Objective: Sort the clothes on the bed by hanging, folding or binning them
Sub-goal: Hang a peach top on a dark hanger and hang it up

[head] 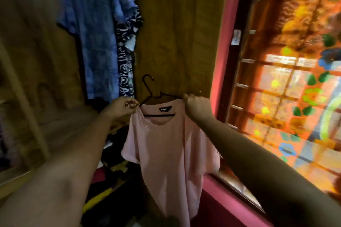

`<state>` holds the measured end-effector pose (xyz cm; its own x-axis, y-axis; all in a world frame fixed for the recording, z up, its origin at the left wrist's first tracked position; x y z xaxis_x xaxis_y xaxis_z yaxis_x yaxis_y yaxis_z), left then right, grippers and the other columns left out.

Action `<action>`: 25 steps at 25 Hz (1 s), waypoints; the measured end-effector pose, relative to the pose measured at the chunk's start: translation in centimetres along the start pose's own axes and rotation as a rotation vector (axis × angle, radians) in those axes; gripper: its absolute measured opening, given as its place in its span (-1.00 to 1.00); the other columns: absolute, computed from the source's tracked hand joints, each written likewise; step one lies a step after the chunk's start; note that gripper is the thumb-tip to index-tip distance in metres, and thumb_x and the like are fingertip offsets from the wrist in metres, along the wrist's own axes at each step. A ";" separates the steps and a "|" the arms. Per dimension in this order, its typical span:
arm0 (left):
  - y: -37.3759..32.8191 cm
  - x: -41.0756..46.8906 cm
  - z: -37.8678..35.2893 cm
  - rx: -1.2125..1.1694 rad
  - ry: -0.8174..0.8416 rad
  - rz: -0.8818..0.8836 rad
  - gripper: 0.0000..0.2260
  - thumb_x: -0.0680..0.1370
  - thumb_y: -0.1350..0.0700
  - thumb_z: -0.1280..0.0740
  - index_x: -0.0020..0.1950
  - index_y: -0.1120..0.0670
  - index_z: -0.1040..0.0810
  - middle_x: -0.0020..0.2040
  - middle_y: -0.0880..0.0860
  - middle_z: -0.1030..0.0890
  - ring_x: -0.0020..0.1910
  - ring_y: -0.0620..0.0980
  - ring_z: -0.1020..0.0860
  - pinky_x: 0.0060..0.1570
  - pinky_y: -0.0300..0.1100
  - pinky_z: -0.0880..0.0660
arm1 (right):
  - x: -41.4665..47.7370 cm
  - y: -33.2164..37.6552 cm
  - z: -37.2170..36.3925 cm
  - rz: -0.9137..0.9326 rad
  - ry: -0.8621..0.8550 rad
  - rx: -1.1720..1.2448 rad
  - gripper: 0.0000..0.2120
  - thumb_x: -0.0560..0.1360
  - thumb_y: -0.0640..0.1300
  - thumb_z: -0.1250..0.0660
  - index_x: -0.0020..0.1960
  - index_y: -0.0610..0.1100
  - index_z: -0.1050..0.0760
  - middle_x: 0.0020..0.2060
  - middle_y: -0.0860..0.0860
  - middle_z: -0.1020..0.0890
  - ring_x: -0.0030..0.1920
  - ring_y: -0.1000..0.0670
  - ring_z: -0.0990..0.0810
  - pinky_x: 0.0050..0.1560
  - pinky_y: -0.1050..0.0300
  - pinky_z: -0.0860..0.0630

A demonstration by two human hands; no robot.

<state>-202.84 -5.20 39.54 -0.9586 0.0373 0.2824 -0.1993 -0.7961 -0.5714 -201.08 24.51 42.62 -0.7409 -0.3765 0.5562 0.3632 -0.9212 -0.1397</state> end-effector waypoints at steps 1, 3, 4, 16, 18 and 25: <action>0.4 0.0 1.1 0.052 -0.036 0.029 -0.78 0.45 0.20 -0.47 0.06 -0.01 -0.62 -0.06 0.02 -0.64 -0.06 -0.04 -0.59 0.04 -0.09 -0.52 | 1.4 0.9 -0.7 0.031 -0.028 0.021 -0.75 0.55 -0.26 -0.10 0.14 -0.15 -0.47 -0.01 -0.11 -0.63 -0.08 -0.20 -0.64 -0.31 0.06 -0.34; 0.6 -0.3 3.2 0.101 -0.113 0.069 -0.78 0.45 0.14 -0.48 0.08 0.01 -0.62 -0.10 0.00 -0.63 -0.08 -0.03 -0.59 -0.02 -0.12 -0.51 | 3.4 2.5 -1.8 0.077 -0.065 0.050 -0.76 0.57 -0.25 -0.09 0.15 -0.13 -0.46 -0.01 -0.08 -0.62 -0.10 -0.15 -0.64 -0.34 0.09 -0.37; 0.8 -0.3 4.4 0.149 -0.164 0.090 -0.78 0.46 0.14 -0.48 0.09 0.07 -0.64 -0.08 0.03 -0.63 -0.06 0.00 -0.60 -0.02 -0.13 -0.50 | 4.5 3.2 -2.3 0.093 -0.077 0.084 -0.77 0.58 -0.25 -0.09 0.14 -0.12 -0.46 -0.01 -0.08 -0.62 -0.11 -0.13 -0.64 -0.33 0.09 -0.40; -2.3 -1.2 23.1 0.832 -0.692 0.243 -0.66 0.53 0.06 -0.25 0.31 -0.02 -0.49 0.22 0.09 -0.55 0.15 0.16 -0.52 0.02 0.03 -0.53 | 21.3 10.6 5.9 0.263 -0.264 0.191 -0.83 0.40 -0.35 -0.29 -0.06 -0.20 -0.57 -0.17 -0.14 -0.65 -0.21 -0.17 -0.66 -0.34 0.16 -0.29; -2.9 -0.3 25.9 0.962 -0.738 0.186 -0.65 0.51 0.08 -0.28 0.31 -0.01 -0.49 0.17 0.09 -0.57 0.13 0.14 -0.53 0.09 0.02 -0.50 | 24.0 11.8 8.5 0.241 -0.399 0.203 -0.85 0.41 -0.35 -0.31 -0.06 -0.20 -0.57 -0.18 -0.15 -0.66 -0.21 -0.18 -0.66 -0.32 0.15 -0.35; -0.6 3.0 34.8 1.349 -0.895 0.179 -0.52 0.53 0.00 -0.22 0.46 -0.05 -0.31 0.43 0.03 -0.38 0.46 0.08 -0.24 0.49 0.07 0.09 | 33.8 18.0 14.6 0.239 -0.437 0.127 -0.76 0.51 -0.38 -0.16 0.09 -0.17 -0.50 0.03 -0.13 -0.59 0.05 -0.19 -0.58 -0.17 0.06 -0.35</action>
<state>-198.56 -25.57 67.54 -0.4349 -0.0688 0.8979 0.6696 -0.6913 0.2713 -211.41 -3.33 70.85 -0.3334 -0.4738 0.8151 0.5798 -0.7848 -0.2191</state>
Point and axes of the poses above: each hand's wrist, its own x-axis towards the middle knuckle, its own z-axis out of the back of the hand, y = z × x, the point moved 1 cm from there along x, towards the middle knuckle
